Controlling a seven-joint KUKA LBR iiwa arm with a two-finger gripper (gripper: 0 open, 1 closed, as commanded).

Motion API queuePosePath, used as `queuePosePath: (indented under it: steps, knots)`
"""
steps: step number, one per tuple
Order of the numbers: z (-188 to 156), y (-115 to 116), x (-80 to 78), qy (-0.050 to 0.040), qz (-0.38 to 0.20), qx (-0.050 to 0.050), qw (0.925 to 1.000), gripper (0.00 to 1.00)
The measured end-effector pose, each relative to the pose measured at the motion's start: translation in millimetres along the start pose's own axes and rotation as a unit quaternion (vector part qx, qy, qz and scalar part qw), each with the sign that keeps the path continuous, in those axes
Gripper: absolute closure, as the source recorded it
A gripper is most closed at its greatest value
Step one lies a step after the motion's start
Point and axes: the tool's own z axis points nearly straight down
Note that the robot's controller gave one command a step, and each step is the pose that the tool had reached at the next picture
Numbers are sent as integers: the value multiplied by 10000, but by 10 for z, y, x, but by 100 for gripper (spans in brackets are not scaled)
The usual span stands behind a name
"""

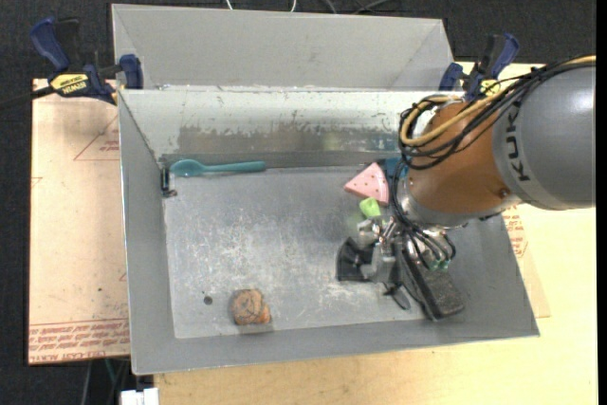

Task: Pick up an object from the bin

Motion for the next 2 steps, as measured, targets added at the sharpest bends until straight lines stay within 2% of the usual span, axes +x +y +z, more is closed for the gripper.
queuePosePath:
  steps: [1, 2]
  knots:
    - [-669, -2, -57, 40, -432, -1, 9991, 100]
    - [-1432, 17, -67, 42, -1095, -8, 9940, 100]
